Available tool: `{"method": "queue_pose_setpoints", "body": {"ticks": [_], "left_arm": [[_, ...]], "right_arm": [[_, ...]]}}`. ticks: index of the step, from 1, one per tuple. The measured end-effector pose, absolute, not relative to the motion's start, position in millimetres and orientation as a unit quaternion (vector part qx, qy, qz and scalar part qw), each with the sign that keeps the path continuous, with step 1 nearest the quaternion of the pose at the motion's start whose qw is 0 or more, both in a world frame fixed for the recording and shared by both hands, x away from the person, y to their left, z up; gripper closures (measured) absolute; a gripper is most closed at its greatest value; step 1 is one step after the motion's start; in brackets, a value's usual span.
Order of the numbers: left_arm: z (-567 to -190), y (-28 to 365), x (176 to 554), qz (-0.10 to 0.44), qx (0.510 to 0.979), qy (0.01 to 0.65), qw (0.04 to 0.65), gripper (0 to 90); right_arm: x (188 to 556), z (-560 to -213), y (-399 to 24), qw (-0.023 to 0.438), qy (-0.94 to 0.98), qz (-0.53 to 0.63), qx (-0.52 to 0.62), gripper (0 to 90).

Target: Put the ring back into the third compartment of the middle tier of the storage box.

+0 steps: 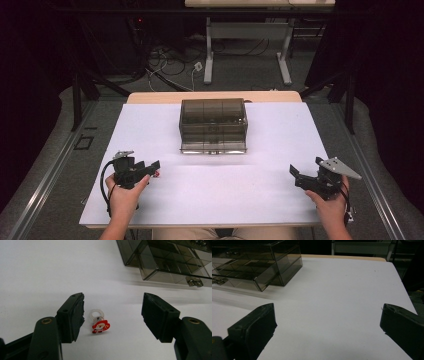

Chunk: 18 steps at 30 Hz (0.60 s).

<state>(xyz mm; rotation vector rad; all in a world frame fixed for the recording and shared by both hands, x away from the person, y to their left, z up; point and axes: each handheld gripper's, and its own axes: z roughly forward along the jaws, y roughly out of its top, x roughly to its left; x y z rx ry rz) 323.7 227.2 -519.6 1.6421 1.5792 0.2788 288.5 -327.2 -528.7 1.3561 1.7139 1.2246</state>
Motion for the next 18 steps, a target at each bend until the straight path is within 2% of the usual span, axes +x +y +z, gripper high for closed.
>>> {"method": "queue_pose_setpoints", "body": {"ticks": [12,18], "left_arm": [[-523.9,225.5,330.5,0.077,0.644,0.653,0.391,41.7],[-528.6,225.5,332.4,0.068,0.654,0.653,0.374,44.3]], "right_arm": [[288.5,-529.3,-326.9,0.306,0.649,0.466,0.518,0.2],[288.4,-529.2,-327.7,0.305,0.651,0.462,0.52,0.3]]}}
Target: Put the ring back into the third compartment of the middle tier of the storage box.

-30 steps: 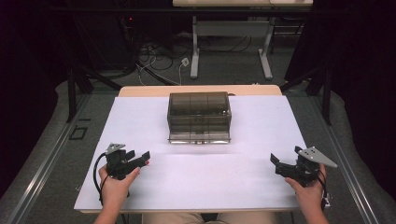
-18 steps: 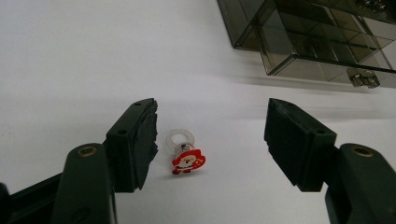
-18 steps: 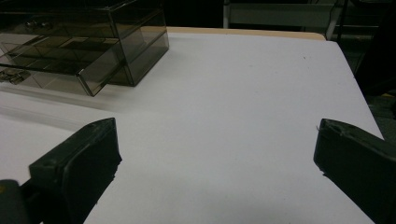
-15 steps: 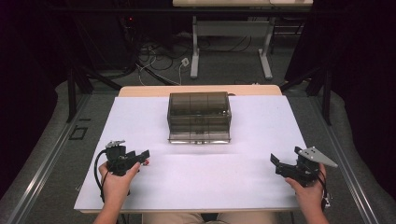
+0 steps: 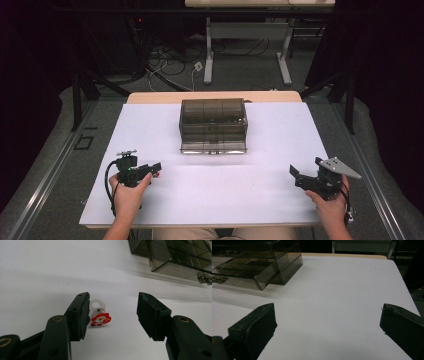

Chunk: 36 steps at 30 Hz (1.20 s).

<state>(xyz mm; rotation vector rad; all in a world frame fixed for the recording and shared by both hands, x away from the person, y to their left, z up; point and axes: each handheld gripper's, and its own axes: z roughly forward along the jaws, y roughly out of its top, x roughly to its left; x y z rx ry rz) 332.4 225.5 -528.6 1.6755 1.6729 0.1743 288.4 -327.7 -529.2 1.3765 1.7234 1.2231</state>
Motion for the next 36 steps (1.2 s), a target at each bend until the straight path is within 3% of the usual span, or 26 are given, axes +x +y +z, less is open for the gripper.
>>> {"method": "queue_pose_setpoints", "body": {"ticks": [36], "left_arm": [[-543,224,337,0.045,0.657,0.672,0.338,60.2]], "right_arm": [[290,-530,-328,0.298,0.654,0.466,0.515,0.4]]}}
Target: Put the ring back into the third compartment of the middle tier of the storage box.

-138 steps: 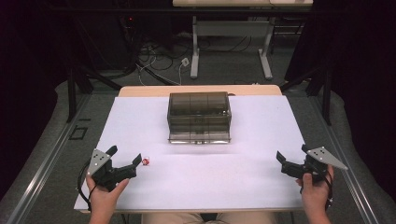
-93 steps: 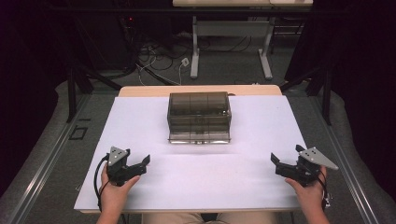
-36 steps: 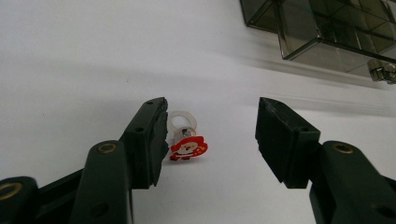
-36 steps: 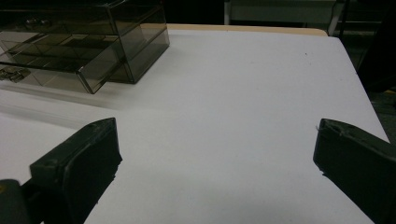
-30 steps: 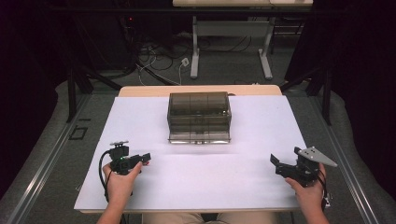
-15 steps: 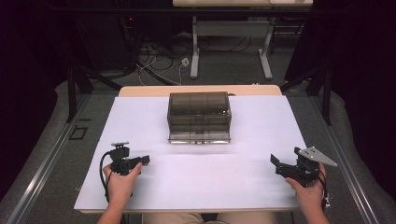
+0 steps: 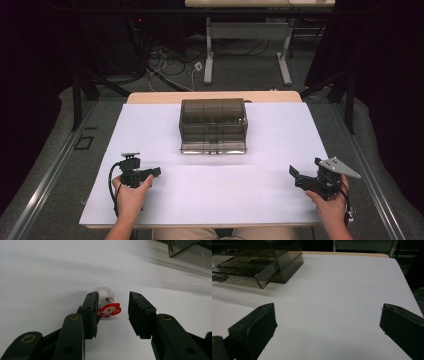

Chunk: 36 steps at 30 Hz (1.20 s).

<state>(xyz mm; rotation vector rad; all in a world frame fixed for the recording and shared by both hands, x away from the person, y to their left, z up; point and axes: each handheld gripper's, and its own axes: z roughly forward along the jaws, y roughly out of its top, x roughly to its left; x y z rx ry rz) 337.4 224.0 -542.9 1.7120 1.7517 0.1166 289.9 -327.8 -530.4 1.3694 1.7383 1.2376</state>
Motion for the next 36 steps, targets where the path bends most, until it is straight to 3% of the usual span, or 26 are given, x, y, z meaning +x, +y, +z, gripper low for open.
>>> {"method": "queue_pose_setpoints", "body": {"ticks": [19,36], "left_arm": [[-544.3,222.9,338.1,0.044,0.659,0.673,0.334,68.7],[-545.7,224.5,339.9,0.04,0.66,0.668,0.34,70.4]], "right_arm": [[289.4,-530.5,-327.8,0.3,0.657,0.459,0.518,0.5],[290.6,-531.5,-327.5,0.302,0.656,0.463,0.514,0.8]]}}
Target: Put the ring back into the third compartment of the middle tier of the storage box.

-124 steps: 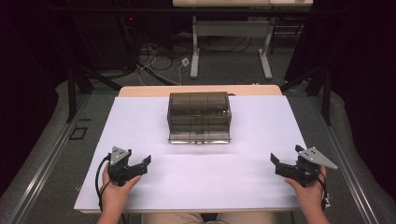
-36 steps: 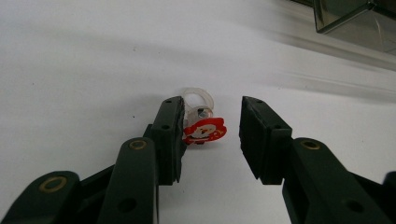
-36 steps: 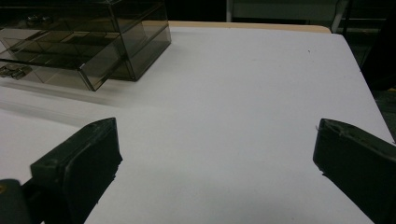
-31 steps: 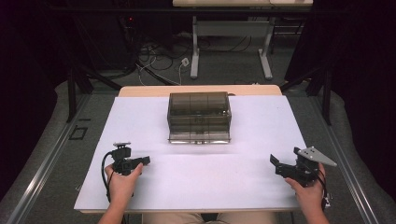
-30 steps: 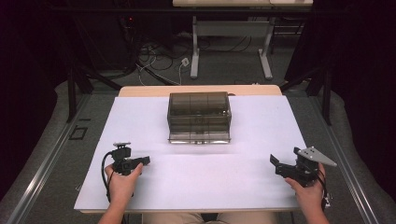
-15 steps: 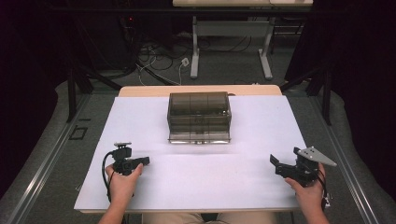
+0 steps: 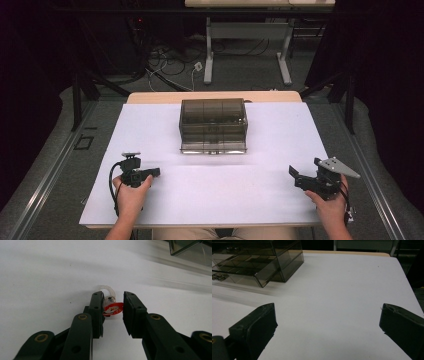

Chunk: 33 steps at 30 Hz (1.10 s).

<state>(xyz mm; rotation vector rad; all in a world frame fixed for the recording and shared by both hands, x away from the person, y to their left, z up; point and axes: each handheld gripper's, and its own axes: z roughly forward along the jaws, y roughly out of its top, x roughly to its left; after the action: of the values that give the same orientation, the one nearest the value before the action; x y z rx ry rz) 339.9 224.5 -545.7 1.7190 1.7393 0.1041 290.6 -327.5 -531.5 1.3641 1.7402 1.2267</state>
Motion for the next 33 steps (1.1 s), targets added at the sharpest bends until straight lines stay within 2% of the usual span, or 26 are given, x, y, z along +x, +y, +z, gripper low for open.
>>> {"method": "queue_pose_setpoints", "body": {"ticks": [17,33], "left_arm": [[-543.3,225.6,339.2,0.044,0.664,0.664,0.34,70.8],[-537.9,226.0,334.7,0.072,0.659,0.656,0.361,70.8]], "right_arm": [[290.5,-531.2,-327.6,0.299,0.657,0.461,0.516,1.0],[291.1,-532.0,-327.0,0.303,0.654,0.464,0.515,1.0]]}}
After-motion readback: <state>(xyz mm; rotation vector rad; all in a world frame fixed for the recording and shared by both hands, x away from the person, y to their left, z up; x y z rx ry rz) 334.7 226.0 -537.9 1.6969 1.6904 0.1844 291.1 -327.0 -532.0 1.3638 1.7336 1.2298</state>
